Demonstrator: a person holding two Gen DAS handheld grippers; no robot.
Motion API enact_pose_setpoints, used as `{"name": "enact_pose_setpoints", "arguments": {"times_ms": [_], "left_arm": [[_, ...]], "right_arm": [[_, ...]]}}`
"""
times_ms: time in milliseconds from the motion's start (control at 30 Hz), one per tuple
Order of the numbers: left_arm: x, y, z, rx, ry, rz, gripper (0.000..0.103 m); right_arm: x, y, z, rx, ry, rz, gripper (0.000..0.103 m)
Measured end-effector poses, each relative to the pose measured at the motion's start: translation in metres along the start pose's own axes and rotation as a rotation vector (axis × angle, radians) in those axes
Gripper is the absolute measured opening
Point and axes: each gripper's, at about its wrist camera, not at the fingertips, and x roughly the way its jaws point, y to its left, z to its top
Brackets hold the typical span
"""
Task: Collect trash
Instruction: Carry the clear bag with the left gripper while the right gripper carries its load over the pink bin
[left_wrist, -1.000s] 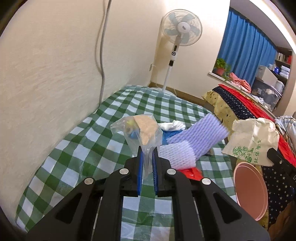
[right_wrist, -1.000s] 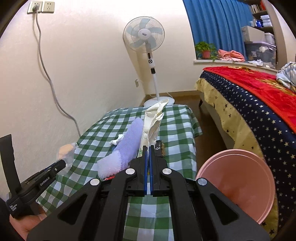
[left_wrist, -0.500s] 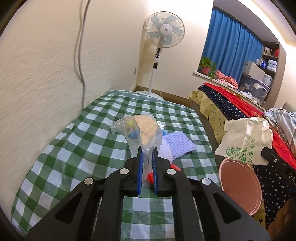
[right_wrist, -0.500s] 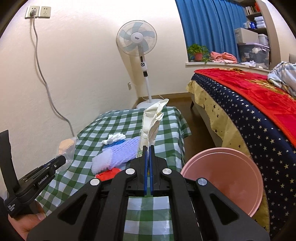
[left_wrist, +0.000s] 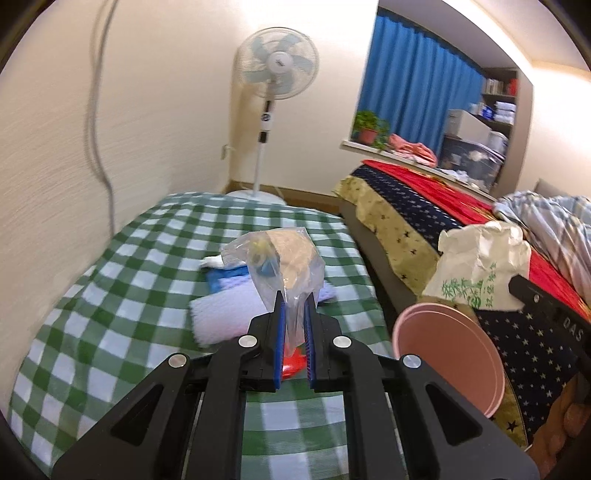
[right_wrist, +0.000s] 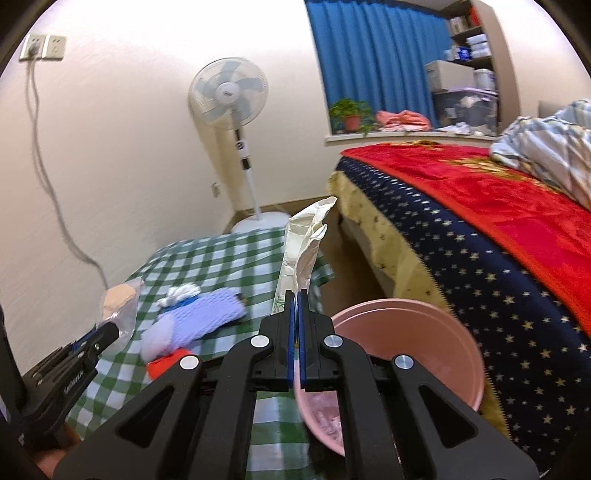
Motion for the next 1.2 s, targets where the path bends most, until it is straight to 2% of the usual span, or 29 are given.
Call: {"name": "enact_pose_setpoints", "arguments": {"times_ms": [500,800,967,1200], "left_arm": [[0.023,-0.069,-0.012,0.065,0.023,-0.15,0.009],[0.042,-0.115,-0.024,0.128,0.066,-0.26,0.009],[0.052,-0.136,-0.034,0.16,0.101,-0.313,0.009],[0.065,-0.146,-0.045,0.164,0.151,-0.332,0.009]], "right_arm": [[-0.005,-0.05,-0.009,0.043,-0.026,-0.178,0.002],[-0.005,-0.073,-0.015,0.069,-0.029,-0.272,0.002],[-0.003,-0.078,-0.018,0.065,-0.017,-0.294,0.002],[0.003,-0.084,-0.024,0.069,0.01,-0.314,0.002]]}}
